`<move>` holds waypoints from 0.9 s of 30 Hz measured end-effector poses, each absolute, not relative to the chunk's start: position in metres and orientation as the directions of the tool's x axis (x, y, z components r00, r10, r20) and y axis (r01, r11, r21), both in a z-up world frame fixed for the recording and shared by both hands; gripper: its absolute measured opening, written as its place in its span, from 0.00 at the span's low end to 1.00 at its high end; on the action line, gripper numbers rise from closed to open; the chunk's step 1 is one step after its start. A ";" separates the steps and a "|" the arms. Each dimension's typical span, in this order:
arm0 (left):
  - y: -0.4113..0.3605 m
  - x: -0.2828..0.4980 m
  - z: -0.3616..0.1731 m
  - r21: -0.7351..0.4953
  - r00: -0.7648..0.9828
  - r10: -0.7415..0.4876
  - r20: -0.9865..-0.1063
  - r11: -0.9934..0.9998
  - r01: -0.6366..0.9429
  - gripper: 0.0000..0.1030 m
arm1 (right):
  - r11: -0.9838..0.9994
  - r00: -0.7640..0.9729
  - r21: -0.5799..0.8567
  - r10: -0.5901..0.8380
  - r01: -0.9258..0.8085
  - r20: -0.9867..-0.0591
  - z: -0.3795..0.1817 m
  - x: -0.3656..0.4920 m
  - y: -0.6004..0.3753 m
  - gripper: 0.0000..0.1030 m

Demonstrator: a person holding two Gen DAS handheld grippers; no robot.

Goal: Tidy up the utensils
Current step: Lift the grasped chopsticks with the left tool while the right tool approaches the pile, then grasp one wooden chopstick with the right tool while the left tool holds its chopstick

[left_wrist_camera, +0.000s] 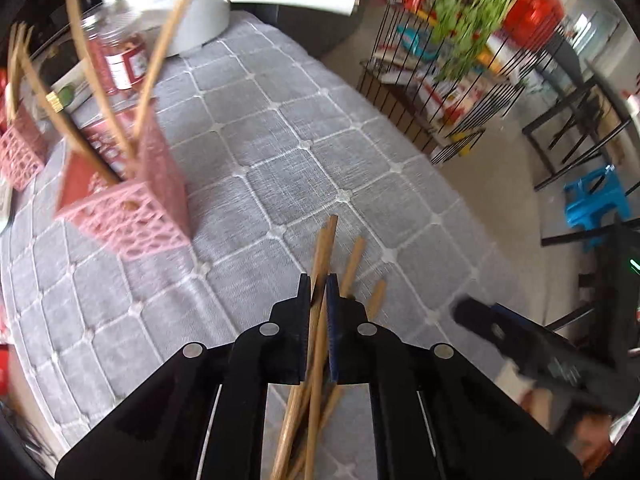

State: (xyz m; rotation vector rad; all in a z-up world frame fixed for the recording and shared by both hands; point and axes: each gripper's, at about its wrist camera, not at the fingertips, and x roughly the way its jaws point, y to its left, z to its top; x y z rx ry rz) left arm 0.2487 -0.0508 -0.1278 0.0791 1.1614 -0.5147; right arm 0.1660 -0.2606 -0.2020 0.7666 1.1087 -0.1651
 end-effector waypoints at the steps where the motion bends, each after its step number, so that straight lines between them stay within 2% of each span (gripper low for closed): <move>1: -0.042 0.243 -0.122 -0.217 0.307 -0.362 -0.880 0.882 0.418 0.07 | 0.735 0.462 0.478 0.251 0.481 -0.851 -0.202 0.170 -0.258 0.93; 3: -0.024 0.234 -0.113 -0.245 0.339 -0.393 -0.855 0.882 0.403 0.07 | 0.734 0.452 0.482 0.265 0.479 -0.852 -0.202 0.180 -0.250 0.89; 5: -0.006 0.225 -0.105 -0.275 0.358 -0.419 -0.834 0.879 0.390 0.06 | 0.732 0.428 0.483 0.285 0.481 -0.858 -0.205 0.191 -0.240 0.71; 8: 0.005 0.217 -0.087 -0.282 0.395 -0.443 -0.805 0.871 0.403 0.06 | 0.720 0.380 0.490 0.329 0.492 -0.864 -0.213 0.206 -0.222 0.56; 9: 0.010 0.214 -0.082 -0.287 0.405 -0.452 -0.795 0.868 0.406 0.06 | 0.713 0.364 0.490 0.339 0.502 -0.867 -0.216 0.211 -0.216 0.55; 12: 0.023 0.205 -0.070 -0.280 0.434 -0.458 -0.776 0.866 0.414 0.06 | 0.728 0.333 0.449 0.312 0.518 -0.890 -0.221 0.219 -0.200 0.45; 14: 0.030 0.203 -0.069 -0.282 0.444 -0.464 -0.766 0.864 0.416 0.05 | 0.742 0.301 0.417 0.297 0.525 -0.906 -0.226 0.223 -0.191 0.31; 16: 0.038 0.201 -0.067 -0.288 0.451 -0.471 -0.759 0.863 0.416 0.05 | 0.765 0.295 0.368 0.242 0.528 -0.925 -0.226 0.224 -0.186 0.23; 18: 0.047 0.199 -0.064 -0.298 0.458 -0.480 -0.748 0.860 0.415 0.05 | 0.770 0.297 0.349 0.216 0.534 -0.930 -0.226 0.223 -0.183 0.20; 20: 0.053 0.198 -0.063 -0.305 0.462 -0.484 -0.743 0.859 0.411 0.05 | 0.761 0.305 0.361 0.223 0.539 -0.926 -0.227 0.222 -0.185 0.13; 27: 0.059 0.202 -0.075 -0.295 0.444 -0.458 -0.770 0.873 0.389 0.06 | 0.768 0.299 0.348 0.213 0.537 -0.930 -0.229 0.228 -0.184 0.12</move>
